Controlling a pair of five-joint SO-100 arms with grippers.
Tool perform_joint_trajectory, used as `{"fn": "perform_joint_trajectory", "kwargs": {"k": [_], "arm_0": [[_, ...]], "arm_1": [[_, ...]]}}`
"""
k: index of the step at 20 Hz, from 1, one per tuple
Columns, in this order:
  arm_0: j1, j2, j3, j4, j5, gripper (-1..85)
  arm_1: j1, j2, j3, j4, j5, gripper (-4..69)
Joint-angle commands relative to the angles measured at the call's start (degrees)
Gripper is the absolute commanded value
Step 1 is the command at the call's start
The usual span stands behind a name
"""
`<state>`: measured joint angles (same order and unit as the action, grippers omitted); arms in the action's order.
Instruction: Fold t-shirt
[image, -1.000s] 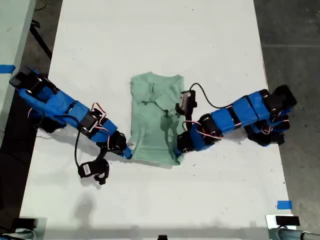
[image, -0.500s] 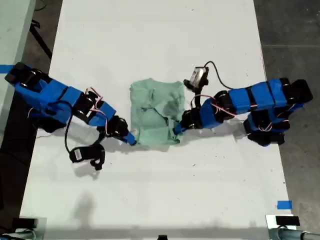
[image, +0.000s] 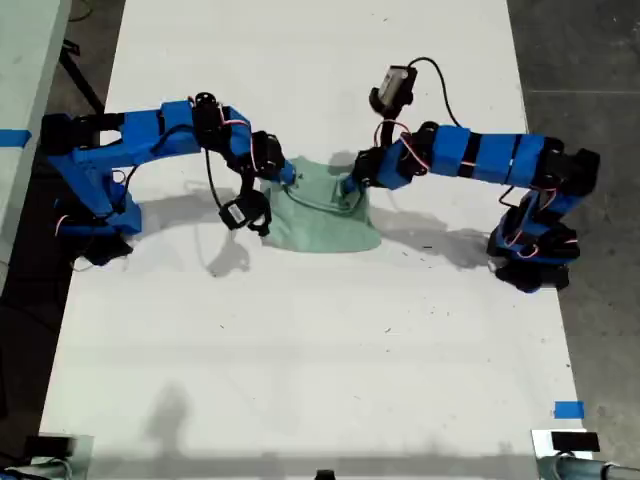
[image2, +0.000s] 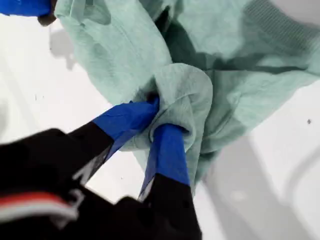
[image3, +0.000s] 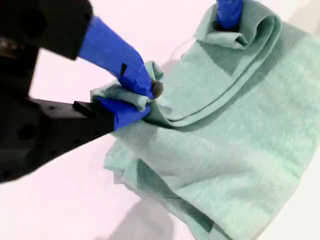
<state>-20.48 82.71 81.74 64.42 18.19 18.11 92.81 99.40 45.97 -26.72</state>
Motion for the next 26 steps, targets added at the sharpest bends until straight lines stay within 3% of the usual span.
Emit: {"fn": "perform_joint_trajectory", "kwargs": {"k": [1,3,4,5,6,9,15,17,19,23,26], "arm_0": [[-1.85,-1.76,-5.89,1.58,1.49,0.0],[-2.20,-2.11,-5.89,1.49,1.23,2.9],[-2.29,-1.93,-6.06,0.97,2.46,18.8],[-2.55,-1.41,-6.42,0.97,3.43,25.9],[-3.34,-0.26,-6.24,0.70,4.04,29.2],[-8.26,4.66,-5.19,1.14,7.29,39.5],[-16.61,27.33,13.01,-0.18,9.40,36.4],[-16.79,38.67,24.70,-2.55,9.14,31.6],[-15.47,50.98,37.44,-4.83,7.65,19.4],[-9.49,73.39,59.15,-6.24,1.85,0.1],[-4.04,87.63,72.07,-5.63,-4.39,0.0]], "arm_1": [[2.29,-1.41,-6.42,-0.53,-1.58,-1.2],[3.25,-2.55,-7.73,-0.09,-1.93,-1.7],[3.96,-2.81,-9.05,0.97,-2.64,1.4],[5.10,-2.90,-10.11,1.41,-3.96,27.5],[6.77,-2.90,-11.34,2.55,-5.54,32.7],[13.80,1.32,-12.22,6.42,-7.65,26.8],[24.17,15.38,-5.27,13.97,-12.66,22.2],[26.89,23.64,2.20,16.52,-13.27,21.3],[27.33,33.40,12.22,18.02,-14.50,13.8],[24.61,57.74,32.78,23.29,-7.47,4.9],[14.85,80.42,47.55,25.66,2.55,-1.1]]}}
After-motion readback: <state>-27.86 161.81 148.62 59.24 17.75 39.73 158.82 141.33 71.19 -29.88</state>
